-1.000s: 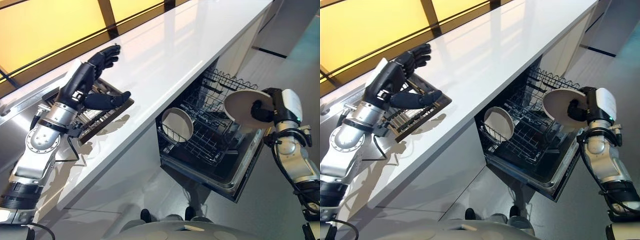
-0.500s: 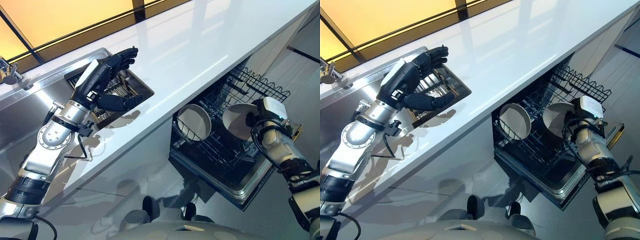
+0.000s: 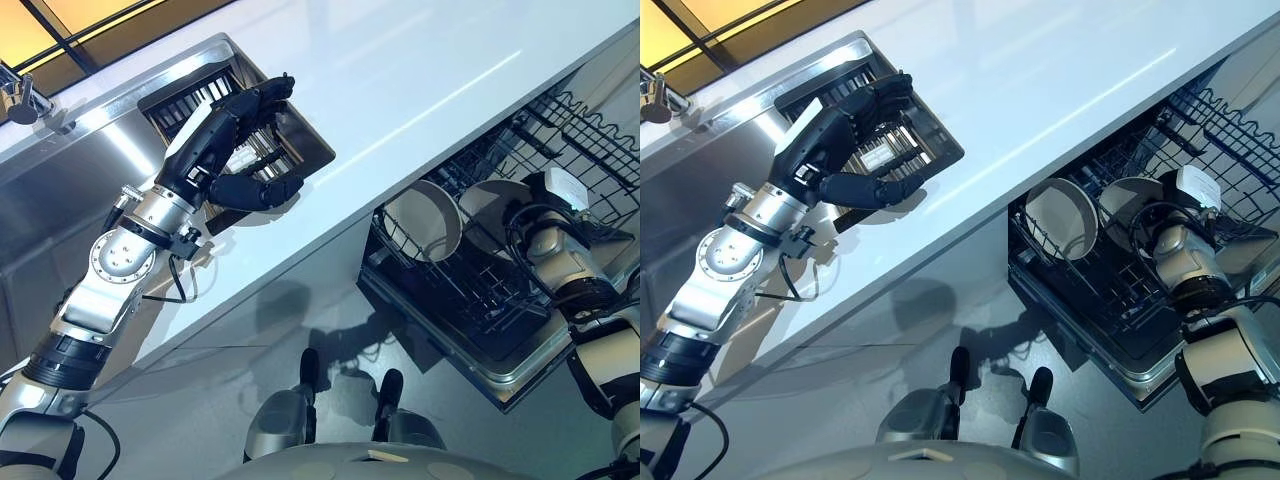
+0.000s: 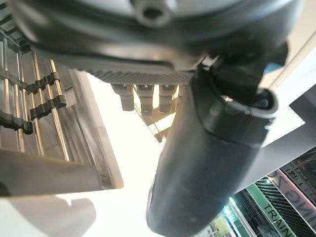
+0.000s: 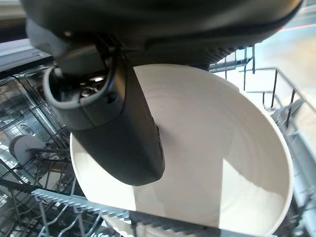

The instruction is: Pick up plates and place into dishwasher.

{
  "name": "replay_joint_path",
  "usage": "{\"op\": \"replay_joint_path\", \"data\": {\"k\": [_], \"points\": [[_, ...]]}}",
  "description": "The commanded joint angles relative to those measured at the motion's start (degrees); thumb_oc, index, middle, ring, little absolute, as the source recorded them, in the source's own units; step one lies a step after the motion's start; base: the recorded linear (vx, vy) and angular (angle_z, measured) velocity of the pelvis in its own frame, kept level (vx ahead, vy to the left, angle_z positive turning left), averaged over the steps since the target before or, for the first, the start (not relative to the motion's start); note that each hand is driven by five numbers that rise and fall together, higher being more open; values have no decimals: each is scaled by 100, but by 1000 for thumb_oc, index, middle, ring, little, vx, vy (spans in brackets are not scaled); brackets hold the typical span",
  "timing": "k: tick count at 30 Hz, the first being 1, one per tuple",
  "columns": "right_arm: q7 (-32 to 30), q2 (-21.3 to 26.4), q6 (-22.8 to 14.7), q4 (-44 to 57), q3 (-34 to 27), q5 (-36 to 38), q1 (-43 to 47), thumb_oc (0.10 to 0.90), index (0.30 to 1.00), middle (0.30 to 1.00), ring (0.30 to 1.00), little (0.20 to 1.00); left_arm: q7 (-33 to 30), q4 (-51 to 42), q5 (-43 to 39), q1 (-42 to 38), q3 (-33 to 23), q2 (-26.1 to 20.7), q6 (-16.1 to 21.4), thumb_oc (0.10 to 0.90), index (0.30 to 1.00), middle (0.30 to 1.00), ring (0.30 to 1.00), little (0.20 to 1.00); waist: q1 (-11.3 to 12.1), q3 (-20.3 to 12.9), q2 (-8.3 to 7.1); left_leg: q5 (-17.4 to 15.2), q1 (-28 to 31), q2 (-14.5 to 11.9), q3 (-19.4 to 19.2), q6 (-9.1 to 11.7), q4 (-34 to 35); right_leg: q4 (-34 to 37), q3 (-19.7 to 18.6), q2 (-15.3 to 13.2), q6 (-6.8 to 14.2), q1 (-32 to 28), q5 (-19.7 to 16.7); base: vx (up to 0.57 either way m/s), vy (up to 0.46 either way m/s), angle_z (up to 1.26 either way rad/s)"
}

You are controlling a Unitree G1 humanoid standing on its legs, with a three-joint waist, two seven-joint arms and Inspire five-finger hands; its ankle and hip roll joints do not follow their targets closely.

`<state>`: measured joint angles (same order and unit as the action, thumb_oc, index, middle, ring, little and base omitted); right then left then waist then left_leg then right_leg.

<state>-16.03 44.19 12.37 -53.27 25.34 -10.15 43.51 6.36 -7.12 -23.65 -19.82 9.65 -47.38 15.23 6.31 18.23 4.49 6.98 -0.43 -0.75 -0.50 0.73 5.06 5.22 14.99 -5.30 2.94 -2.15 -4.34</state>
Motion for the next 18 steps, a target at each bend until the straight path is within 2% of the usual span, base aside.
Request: {"op": "replay_joint_path", "data": {"k": [1, 9, 14, 15, 16, 18], "points": [[-372, 277, -256, -17, 443, -18, 1226, 100, 300, 300, 300, 200, -288, -81, -426, -880, -9, 43, 832, 800, 900, 900, 900, 900, 67, -134, -2, -400, -9, 276, 195, -23, -128, -879, 69, 1, 24, 193, 438, -72, 34, 2], [-263, -62, -197, -129, 570, -38, 1331, 100, 300, 300, 300, 200, -323, -7, -369, -1025, 65, 150, 923, 800, 900, 900, 900, 900, 112, -42, 57, -402, -48, 286, 190, -27, -180, -1026, 139, -60, 8, 254, 487, -37, 31, 3], [-301, -139, -340, -106, 556, 142, 1321, 100, 300, 300, 300, 200, -254, -41, -380, -983, 35, 160, 868, 800, 900, 900, 900, 900, 135, -30, 33, -450, 6, 270, 154, -38, -243, -1100, 178, -83, 8, 227, 510, -6, 14, 2], [-349, -161, -362, -102, 542, 138, 1324, 344, 509, 509, 509, 444, -235, -43, -354, -971, 34, 176, 859, 800, 900, 900, 900, 900, 139, -34, 22, -460, 18, 263, 144, -36, -255, -1109, 181, -81, 10, 218, 513, 0, 0, 0], [-393, -169, -401, -63, 535, 137, 1305, 800, 900, 900, 900, 900, -239, -59, -347, -951, 42, 186, 865, 800, 900, 900, 900, 900, 134, -38, 11, -471, 39, 253, 133, -35, -268, -1116, 177, -79, 13, 201, 513, 0, 0, 0], [-388, -108, -418, 44, 507, 109, 1283, 800, 900, 900, 900, 900, -208, -79, -353, -915, 21, 201, 871, 800, 900, 900, 900, 900, 116, -68, -25, -494, 83, 240, 103, -37, -287, -1128, 163, -63, 15, 164, 525, 34, 7, 1]]}}
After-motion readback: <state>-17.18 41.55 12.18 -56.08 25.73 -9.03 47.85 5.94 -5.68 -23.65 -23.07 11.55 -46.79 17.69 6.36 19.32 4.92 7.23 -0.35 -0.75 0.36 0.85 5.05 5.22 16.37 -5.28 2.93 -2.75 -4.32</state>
